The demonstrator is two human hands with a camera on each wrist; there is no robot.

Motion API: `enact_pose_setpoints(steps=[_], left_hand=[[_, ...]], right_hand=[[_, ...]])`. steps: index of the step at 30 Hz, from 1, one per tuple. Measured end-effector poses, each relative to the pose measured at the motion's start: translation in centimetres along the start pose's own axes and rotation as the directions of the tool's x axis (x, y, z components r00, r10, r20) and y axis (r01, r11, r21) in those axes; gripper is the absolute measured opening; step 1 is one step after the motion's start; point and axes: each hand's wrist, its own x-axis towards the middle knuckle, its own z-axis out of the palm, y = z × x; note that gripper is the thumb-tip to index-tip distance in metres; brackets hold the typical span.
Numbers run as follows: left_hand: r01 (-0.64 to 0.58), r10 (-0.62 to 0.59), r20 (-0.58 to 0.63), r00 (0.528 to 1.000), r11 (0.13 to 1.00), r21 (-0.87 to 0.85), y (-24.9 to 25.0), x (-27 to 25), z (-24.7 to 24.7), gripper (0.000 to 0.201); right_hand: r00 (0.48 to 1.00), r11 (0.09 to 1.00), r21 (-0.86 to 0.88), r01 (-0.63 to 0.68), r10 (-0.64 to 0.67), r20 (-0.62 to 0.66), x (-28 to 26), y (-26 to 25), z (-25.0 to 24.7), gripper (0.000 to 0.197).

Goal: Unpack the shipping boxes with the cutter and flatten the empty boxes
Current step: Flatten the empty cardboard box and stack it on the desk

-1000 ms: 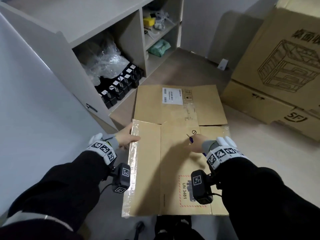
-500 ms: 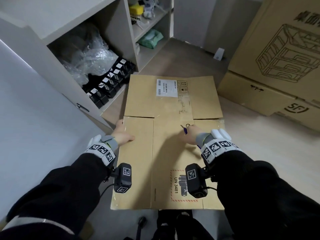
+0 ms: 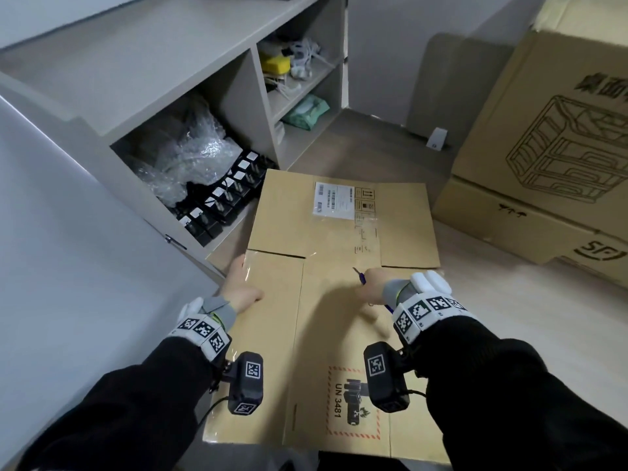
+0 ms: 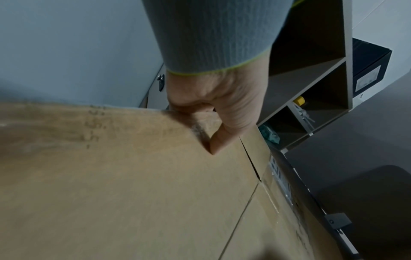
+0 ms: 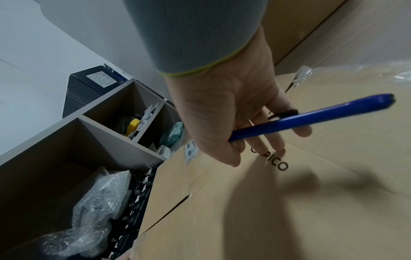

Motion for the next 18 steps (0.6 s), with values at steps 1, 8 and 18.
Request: enact_pose_setpoints(steps=[1, 8, 18], left_hand=[[0.004, -0.004, 0.004, 1.0, 1.0, 0.011, 0.1, -0.1, -0.2, 0.086], [0.067, -0.074, 0.043, 0.996, 0.987, 0.144, -1.7, 1.3, 0.6, 0.106], [0.017, -0.076, 0.073, 0.994, 0.802, 0.596, 1.1, -3.4, 2.7, 0.11]], right_hand=[[1.0, 1.0, -0.001, -0.001, 0.001, -0.003, -0.1, 0.0, -0.4, 0.031], [0.999, 0.999, -0.015, -0.042, 0.042, 0.01, -0.5, -0.1, -0.4, 0.032], [0.982, 0.952, 0.298, -0.064, 0.113, -0.15, -1.6, 2.4, 1.5, 0.026]])
